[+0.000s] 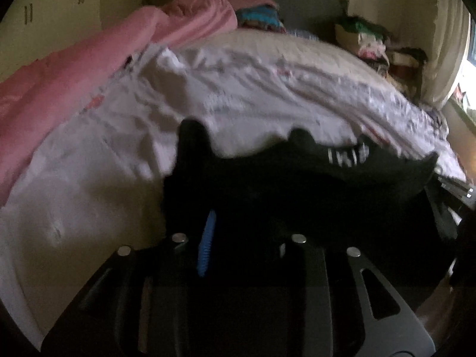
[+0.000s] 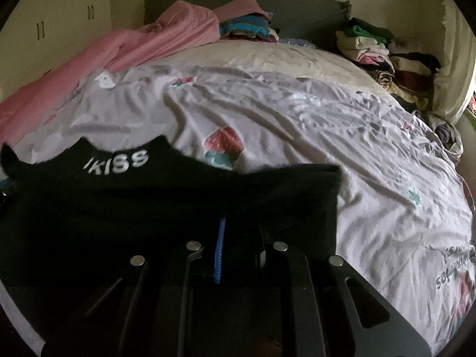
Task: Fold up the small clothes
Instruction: 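Lower the folded hem onto the shirt and open both grippers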
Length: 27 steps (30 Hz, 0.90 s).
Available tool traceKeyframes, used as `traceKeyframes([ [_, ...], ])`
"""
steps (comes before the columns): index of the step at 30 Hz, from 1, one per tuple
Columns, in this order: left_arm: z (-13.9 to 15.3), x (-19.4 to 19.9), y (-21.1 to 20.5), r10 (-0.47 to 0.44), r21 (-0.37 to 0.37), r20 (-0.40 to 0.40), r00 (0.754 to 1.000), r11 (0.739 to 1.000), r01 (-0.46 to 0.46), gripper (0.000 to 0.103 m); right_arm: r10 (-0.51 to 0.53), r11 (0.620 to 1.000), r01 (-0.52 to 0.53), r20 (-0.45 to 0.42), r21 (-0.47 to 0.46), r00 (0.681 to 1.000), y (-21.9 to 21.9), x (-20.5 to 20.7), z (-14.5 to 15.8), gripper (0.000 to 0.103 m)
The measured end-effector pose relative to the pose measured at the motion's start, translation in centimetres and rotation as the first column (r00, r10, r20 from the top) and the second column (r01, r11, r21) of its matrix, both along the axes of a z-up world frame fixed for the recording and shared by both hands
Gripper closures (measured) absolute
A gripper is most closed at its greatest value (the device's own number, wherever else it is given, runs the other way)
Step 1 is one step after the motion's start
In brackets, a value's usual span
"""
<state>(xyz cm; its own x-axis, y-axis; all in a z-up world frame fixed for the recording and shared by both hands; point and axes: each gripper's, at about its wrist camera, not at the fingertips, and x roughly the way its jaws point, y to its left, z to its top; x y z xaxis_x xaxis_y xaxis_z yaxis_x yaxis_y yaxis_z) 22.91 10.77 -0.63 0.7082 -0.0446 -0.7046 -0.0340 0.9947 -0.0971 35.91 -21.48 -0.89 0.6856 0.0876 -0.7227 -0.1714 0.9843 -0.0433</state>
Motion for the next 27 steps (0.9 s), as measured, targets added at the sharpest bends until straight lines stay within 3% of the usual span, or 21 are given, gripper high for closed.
traceKeyframes([
  [5, 1.3, 0.1, 2.5, 0.069, -0.063, 0.059, 0.996, 0.996, -0.065, 0.075, -0.040, 0.999, 0.039, 0.027, 0.013, 0.999, -0.7, 1.4, 0.9, 0.089],
  [10, 0.3, -0.1, 4.6, 0.116, -0.104, -0.007, 0.993, 0.988, -0.116, 0.067, -0.090, 0.996, 0.089, 0.051, 0.023, 0.995, -2.1, 0.6, 1.7, 0.085],
  [12, -0.4, -0.2, 5.3, 0.124, -0.136, -0.050, 0.991, 0.982, -0.130, 0.054, -0.121, 0.992, 0.120, 0.043, 0.025, 0.992, -3.3, 0.2, 1.7, 0.083],
  [14, -1.3, -0.3, 6.0, 0.123, -0.181, -0.097, 0.988, 0.974, -0.139, 0.053, -0.148, 0.989, 0.148, 0.018, 0.030, 0.989, -4.5, 0.0, 1.3, 0.068],
  [19, -2.7, -0.4, 6.5, 0.119, -0.239, -0.149, 0.982, 0.959, -0.153, 0.053, -0.162, 0.985, 0.165, -0.055, 0.058, 0.985, -6.3, -0.5, -0.2, 0.067],
  [20, -2.7, -0.5, 6.4, 0.113, -0.243, -0.147, 0.983, 0.959, -0.147, 0.056, -0.163, 0.983, 0.167, -0.063, 0.073, 0.985, -6.5, -0.6, -0.4, 0.067],
  [22, -2.6, -0.5, 6.0, 0.093, -0.243, -0.145, 0.985, 0.962, -0.126, 0.079, -0.162, 0.981, 0.169, -0.074, 0.099, 0.984, -6.8, -0.6, -0.8, 0.069],
  [23, -2.5, -0.6, 5.8, 0.079, -0.246, -0.142, 0.987, 0.963, -0.113, 0.094, -0.157, 0.978, 0.166, -0.077, 0.128, 0.985, -7.1, -0.7, -0.9, 0.076],
  [27, -1.5, -1.1, 5.0, 0.065, -0.214, -0.100, 0.993, 0.973, -0.086, 0.100, -0.126, 0.977, 0.138, -0.081, 0.163, 0.989, -6.8, -0.9, -0.9, 0.096],
])
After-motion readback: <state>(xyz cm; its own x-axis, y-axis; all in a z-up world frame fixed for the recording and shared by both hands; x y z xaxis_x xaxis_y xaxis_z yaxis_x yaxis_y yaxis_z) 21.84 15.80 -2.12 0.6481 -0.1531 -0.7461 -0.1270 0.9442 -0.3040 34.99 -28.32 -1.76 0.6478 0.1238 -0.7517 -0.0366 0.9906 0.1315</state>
